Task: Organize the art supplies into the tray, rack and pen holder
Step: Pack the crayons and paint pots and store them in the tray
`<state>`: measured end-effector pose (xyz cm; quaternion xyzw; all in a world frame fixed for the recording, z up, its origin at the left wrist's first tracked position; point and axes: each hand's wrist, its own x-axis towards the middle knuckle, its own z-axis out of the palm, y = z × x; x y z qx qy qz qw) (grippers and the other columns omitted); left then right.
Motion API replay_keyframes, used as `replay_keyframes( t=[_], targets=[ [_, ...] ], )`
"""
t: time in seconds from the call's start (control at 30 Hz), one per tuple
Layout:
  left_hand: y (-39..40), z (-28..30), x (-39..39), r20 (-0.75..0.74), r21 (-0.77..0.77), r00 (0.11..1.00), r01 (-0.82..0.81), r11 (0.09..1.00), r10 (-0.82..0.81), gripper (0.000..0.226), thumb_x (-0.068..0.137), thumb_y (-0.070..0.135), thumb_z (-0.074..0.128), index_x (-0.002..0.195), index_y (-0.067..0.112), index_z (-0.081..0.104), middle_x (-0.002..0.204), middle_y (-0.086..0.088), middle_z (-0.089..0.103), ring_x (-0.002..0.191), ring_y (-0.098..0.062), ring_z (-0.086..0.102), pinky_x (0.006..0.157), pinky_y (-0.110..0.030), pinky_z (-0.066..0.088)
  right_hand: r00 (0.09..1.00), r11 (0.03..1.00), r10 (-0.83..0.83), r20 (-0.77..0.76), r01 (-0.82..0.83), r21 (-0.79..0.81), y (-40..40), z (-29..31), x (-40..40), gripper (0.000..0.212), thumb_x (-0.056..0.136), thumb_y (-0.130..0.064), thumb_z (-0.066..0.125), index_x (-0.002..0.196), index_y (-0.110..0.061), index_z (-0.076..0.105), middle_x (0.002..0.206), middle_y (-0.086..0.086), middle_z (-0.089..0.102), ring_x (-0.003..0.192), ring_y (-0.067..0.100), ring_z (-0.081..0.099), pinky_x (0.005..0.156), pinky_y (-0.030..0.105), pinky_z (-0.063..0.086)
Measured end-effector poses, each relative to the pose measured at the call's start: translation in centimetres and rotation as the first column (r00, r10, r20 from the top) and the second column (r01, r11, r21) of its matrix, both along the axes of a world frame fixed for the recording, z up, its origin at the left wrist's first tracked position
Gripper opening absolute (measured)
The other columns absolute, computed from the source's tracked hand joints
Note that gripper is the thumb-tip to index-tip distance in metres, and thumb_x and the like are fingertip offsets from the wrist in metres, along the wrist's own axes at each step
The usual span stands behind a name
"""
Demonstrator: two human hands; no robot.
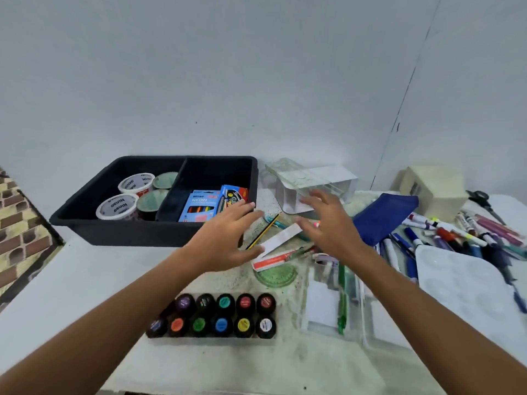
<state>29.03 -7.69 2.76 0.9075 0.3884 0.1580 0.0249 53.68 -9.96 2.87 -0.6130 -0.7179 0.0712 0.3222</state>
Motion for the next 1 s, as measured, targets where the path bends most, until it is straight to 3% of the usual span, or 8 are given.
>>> replay_keyframes(
  t=[0.17, 0.3, 0.47, 0.63, 0.73, 0.83, 0.93, 1.0],
  targets=[
    [6.2, 0.8, 4.5, -0.070, -0.074, 0.990, -0.131, 0.989, 0.126, 0.073, 0.088, 0.054, 0.056, 0.148, 0.019, 0.032, 0.156, -0.005, 0.026, 0.146, -0.021, 0.013, 0.118, -0.037, 0.014, 0.981, 0.976, -0.182, 0.060, 0.188, -0.111, 4.4, 0.2, 3.6, 0.064, 0.086, -0.046, 0.064, 0.142, -0.019, 0.044, 0.153, 0.013, 0.025, 0.142, 0.030, 0.016, 0.115, 0.045, 0.022],
    [7.5, -0.5, 5.1, -0.076, -0.095, 0.982, -0.181, 0.979, 0.174, 0.080, 0.082, 0.066, 0.042, 0.143, 0.016, 0.040, 0.149, -0.009, 0.036, 0.140, -0.024, 0.027, 0.114, -0.040, 0.025, 0.974, 0.952, -0.220, 0.059, 0.228, -0.205, 6.1, -0.2, 4.4, 0.076, 0.083, -0.057, 0.062, 0.145, -0.021, 0.038, 0.155, 0.012, 0.021, 0.142, 0.031, 0.018, 0.110, 0.046, 0.028],
    [7.6, -1.6, 5.0, 0.027, -0.040, 0.989, -0.142, 0.989, 0.143, 0.079, 0.079, 0.066, 0.040, 0.134, 0.010, 0.052, 0.138, -0.014, 0.050, 0.131, -0.028, 0.041, 0.107, -0.040, 0.033, 0.969, 0.967, -0.208, -0.131, 0.184, -0.177, 6.4, -0.6, 4.3, 0.068, 0.083, -0.040, 0.069, 0.139, -0.011, 0.045, 0.143, 0.014, 0.043, 0.133, 0.029, 0.033, 0.104, 0.039, 0.033],
    [7.3, -0.7, 5.2, 0.125, -0.059, 0.977, -0.166, 0.984, 0.172, 0.074, 0.086, 0.050, 0.059, 0.147, 0.015, 0.033, 0.152, -0.008, 0.032, 0.140, -0.023, 0.027, 0.111, -0.035, 0.027, 0.883, 0.971, -0.238, -0.405, 0.206, -0.121, 5.6, 0.2, 4.4, 0.061, 0.080, -0.040, 0.073, 0.130, -0.017, 0.049, 0.128, 0.006, 0.053, 0.121, 0.024, 0.047, 0.095, 0.036, 0.043],
    [7.2, 0.1, 4.9, 0.175, 0.054, 0.967, -0.195, 0.979, 0.183, 0.085, 0.083, 0.041, 0.067, 0.151, 0.018, 0.021, 0.157, -0.009, 0.018, 0.146, -0.026, 0.011, 0.115, -0.042, 0.022, 0.824, 0.983, -0.179, -0.537, 0.173, -0.063, 3.8, 1.3, 4.0, 0.060, 0.078, -0.038, 0.076, 0.128, -0.021, 0.049, 0.123, 0.003, 0.055, 0.111, 0.018, 0.053, 0.090, 0.035, 0.047],
    [7.1, 0.9, 4.5, 0.166, 0.205, 0.962, -0.247, 0.947, 0.215, 0.097, 0.076, 0.051, 0.063, 0.151, 0.024, 0.008, 0.159, -0.013, 0.010, 0.147, -0.034, 0.002, 0.115, -0.058, 0.016, 0.775, 0.996, -0.090, -0.626, 0.072, -0.053, 2.0, 2.1, 3.3, 0.065, 0.073, -0.045, 0.079, 0.127, -0.030, 0.047, 0.114, 0.000, 0.061, 0.104, 0.015, 0.059, 0.086, 0.033, 0.051],
    [6.2, 1.3, 3.6, 0.154, 0.358, 0.963, -0.263, 0.896, 0.222, 0.103, 0.073, 0.064, 0.058, 0.152, 0.027, 0.002, 0.158, -0.017, 0.010, 0.145, -0.040, 0.003, 0.112, -0.065, 0.009, 0.655, 0.995, -0.025, -0.755, -0.058, -0.084, 1.1, 2.5, 2.5, 0.069, 0.075, -0.043, 0.077, 0.134, -0.030, 0.043, 0.100, 0.004, 0.068, 0.094, 0.020, 0.067, 0.089, 0.041, 0.054],
    [5.7, 1.5, 2.7, 0.163, 0.448, 0.965, -0.259, 0.856, 0.207, 0.108, 0.069, 0.065, 0.064, 0.151, 0.026, 0.006, 0.155, -0.016, 0.015, 0.143, -0.041, 0.011, 0.111, -0.067, 0.008, 0.565, 0.984, -0.050, -0.823, -0.113, -0.137, 0.6, 3.2, 1.8, 0.062, 0.082, -0.037, 0.070, 0.136, -0.030, 0.041, 0.107, 0.005, 0.066, 0.083, 0.026, 0.067, 0.081, 0.043, 0.057]
  ],
)
